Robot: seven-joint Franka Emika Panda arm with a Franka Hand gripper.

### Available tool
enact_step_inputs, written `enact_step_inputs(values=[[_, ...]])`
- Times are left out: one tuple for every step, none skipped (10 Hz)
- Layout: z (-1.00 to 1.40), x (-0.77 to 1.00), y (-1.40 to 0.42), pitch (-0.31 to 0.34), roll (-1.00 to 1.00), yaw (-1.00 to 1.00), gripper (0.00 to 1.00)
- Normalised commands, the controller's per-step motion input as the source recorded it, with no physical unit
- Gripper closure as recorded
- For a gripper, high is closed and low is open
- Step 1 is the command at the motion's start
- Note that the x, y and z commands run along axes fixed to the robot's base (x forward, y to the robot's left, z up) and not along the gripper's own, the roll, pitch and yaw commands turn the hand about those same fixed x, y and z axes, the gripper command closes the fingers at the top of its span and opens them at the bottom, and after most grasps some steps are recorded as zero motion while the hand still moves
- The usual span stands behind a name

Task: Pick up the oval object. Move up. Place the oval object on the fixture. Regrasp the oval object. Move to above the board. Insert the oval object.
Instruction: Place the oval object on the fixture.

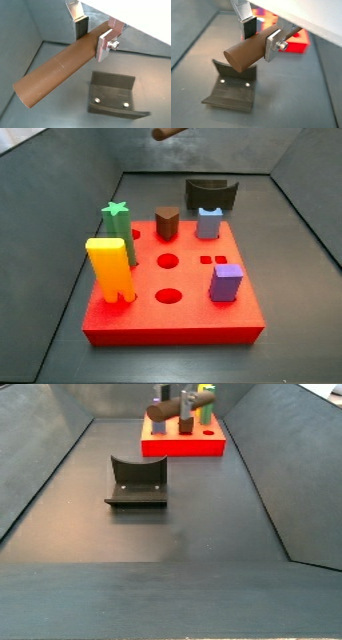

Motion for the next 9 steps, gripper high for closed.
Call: enact_step_inputs(values=[[0.03, 1.0, -0.25, 0.093, 0.0, 1.0, 1.0], [0.02, 1.0, -0.19, 0.117, 0.0, 1.0, 1.0], [0.02, 1.0, -0.15, 0.139, 0.01, 1.0, 1.0], [0.02, 0.95, -0.1, 0.168, 0.01, 1.0, 1.0], [0.01, 0.83, -0.05, 0.217, 0.02, 1.0, 1.0], [0.01, 0.72, -0.02, 0.286, 0.03, 1.0, 1.0], [0.01, 0.67, -0.02, 0.325, 0.04, 1.0, 1.0], [0.01, 0.58, -0.01, 0.3, 0.06, 0.66, 1.0], [0.0, 0.51, -0.01, 0.269, 0.06, 0.44, 1.0]])
